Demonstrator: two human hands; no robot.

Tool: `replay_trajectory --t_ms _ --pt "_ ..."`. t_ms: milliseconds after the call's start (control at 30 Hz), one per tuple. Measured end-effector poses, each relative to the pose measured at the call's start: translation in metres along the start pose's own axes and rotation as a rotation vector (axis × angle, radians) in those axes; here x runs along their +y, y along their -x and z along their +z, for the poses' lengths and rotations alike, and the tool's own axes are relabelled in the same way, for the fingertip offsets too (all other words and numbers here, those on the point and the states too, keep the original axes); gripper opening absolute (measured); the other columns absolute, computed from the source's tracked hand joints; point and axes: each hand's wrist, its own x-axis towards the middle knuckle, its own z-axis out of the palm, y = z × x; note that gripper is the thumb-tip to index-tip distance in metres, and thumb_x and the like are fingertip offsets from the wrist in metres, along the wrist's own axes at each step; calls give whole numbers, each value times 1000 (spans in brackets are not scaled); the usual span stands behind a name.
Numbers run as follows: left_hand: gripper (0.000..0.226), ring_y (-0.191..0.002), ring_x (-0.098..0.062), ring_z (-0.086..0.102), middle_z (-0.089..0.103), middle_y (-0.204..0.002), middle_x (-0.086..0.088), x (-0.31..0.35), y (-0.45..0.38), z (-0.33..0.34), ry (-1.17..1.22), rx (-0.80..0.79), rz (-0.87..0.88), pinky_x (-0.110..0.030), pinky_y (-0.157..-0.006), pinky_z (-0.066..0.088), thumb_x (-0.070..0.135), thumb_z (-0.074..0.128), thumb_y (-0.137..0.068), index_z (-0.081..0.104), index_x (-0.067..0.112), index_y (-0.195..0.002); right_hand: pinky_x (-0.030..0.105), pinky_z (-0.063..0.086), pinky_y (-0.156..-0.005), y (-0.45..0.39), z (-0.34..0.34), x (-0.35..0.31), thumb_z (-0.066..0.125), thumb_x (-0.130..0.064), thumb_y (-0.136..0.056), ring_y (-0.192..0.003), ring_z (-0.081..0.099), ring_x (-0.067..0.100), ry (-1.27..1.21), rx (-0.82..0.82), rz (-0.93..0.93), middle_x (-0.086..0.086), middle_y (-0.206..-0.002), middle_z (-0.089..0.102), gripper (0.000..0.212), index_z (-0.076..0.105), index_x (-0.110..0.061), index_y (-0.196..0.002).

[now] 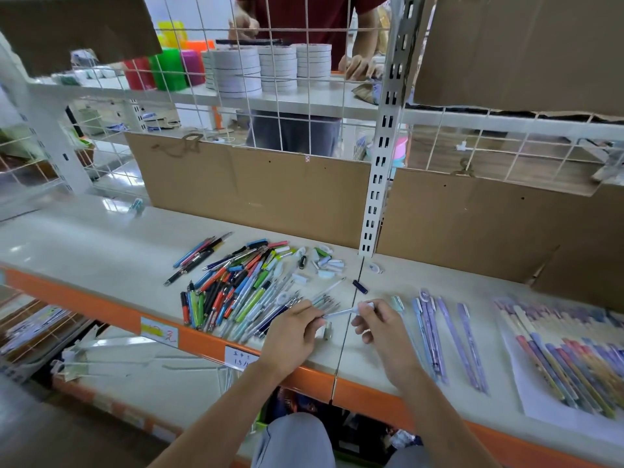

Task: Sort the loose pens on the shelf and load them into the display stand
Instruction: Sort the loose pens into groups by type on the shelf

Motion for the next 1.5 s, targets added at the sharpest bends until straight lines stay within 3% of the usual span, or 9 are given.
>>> replay_trajectory --t_ms 200,367,500,600,700,800,1200,1300,1500 --pt "19 -77 -10 54 58 -89 4 9 0 -4 33 -23 10 -28 -70 48 24 56 -93 67 13 -104 24 41 -57 5 20 0 58 -14 -92 -70 56 12 -296 -47 197 6 -79 60 8 60 -6 -89" --pt "29 -89 -13 54 53 -100 4 9 0 -6 -49 -35 -62 -30 -73 47 37 60 -89 59 17 -110 18 38 -47 -14 10 -29 50 -7 -95 -56 54 7 -204 51 16 10 -82 64 7 54 -1 -95" --pt "18 -86 -11 52 50 -99 5 7 1 -3 -61 -11 -79 -26 -73 46 24 56 -90 58 16 -105 24 37 -56 -31 -23 -39 57 -19 -93 -60 51 14 328 225 -140 6 -73 60 10 55 -12 -86" --pt "13 -84 -13 52 50 -100 3 6 0 0 -85 -3 -108 -26 -70 46 21 52 -91 57 14 -101 21 36 -59 -28 -36 -22 57 -18 -92 -83 53 19 764 149 -86 5 -88 60 15 58 -6 -101" --pt "12 -80 -13 51 50 -100 1 8 0 -1 -97 4 -141 -23 -68 43 16 50 -91 58 13 -99 25 39 -73 -26 -41 -4 53 -14 -92 -103 56 25 1017 81 -41 12 -109 61 26 52 -4 -116" --pt "12 -81 -13 51 50 -99 1 8 -1 -2 -108 -2 -152 -24 -71 45 16 50 -90 57 13 -98 27 36 -73 -25 -43 0 49 -10 -92 -108 54 27 1122 136 -63 12 -117 56 24 48 -6 -115" --pt "12 -90 -12 48 51 -99 3 3 0 1 -182 49 -198 -25 -81 44 17 48 -91 59 16 -97 27 37 -90 -26 -72 5 42 -5 -90 -120 45 25 1298 236 -78 6 -119 53 22 58 -11 -104" --pt "13 -91 -12 48 51 -99 3 4 0 2 -208 61 -202 -24 -83 43 20 49 -91 60 18 -98 24 39 -72 -13 -51 -2 42 -10 -94 -98 55 19 1201 146 -160 2 -114 53 21 60 -13 -105" --pt "15 -94 -13 46 49 -101 3 7 2 2 -242 42 -203 -24 -86 39 25 47 -93 59 18 -99 22 39 -78 0 12 1 45 -29 -97 -88 53 10 972 -110 -306 -5 -103 50 22 58 -21 -113"
